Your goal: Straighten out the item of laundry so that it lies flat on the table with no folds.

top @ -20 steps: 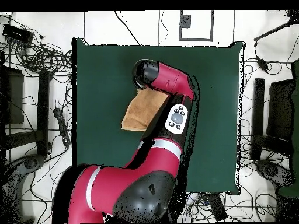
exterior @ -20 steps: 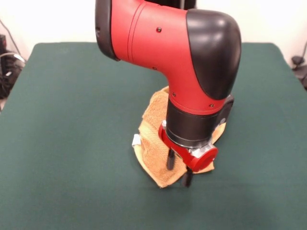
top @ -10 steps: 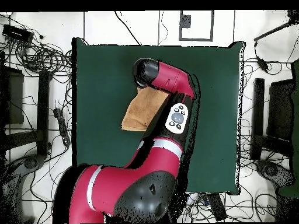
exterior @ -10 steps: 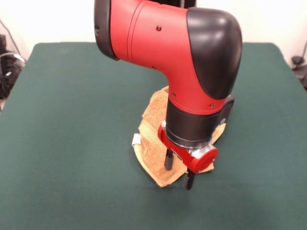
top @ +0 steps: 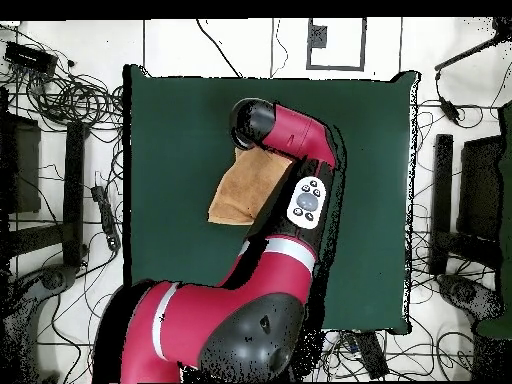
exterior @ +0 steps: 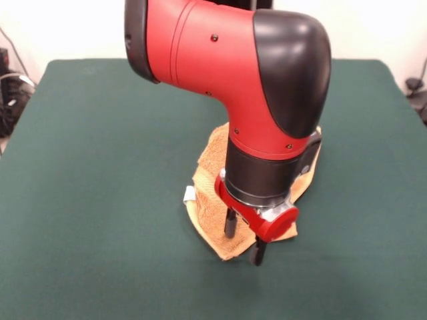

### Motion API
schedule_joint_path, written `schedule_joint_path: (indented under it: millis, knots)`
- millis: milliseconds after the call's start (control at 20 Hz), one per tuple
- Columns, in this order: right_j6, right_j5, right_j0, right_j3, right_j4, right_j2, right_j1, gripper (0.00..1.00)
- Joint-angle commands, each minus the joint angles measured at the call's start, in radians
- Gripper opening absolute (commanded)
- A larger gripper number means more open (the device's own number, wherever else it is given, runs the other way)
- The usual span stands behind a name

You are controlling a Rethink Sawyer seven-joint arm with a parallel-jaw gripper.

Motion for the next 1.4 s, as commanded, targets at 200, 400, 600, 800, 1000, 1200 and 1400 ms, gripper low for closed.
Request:
schedule_joint_path:
  millis: [200,400,600,800,1000,1200,1400]
  knots:
    - [0.106,0.038,0.014,0.006,-0.011,0.115,0.009,1.0]
    - [0.119,0.069,0.016,0.005,-0.01,0.112,0.014,0.0]
    - [0.145,0.118,0.026,-0.036,-0.027,0.064,0.041,0.0]
    - [0.154,0.11,0.026,-0.033,-0.031,0.066,0.046,0.0]
    - [0.158,0.096,0.03,-0.023,-0.034,0.071,0.041,0.0]
    - [0.166,0.085,0.033,-0.007,-0.027,0.079,0.034,0.0]
    - [0.166,0.083,0.022,-0.022,-0.028,0.074,0.043,0.0]
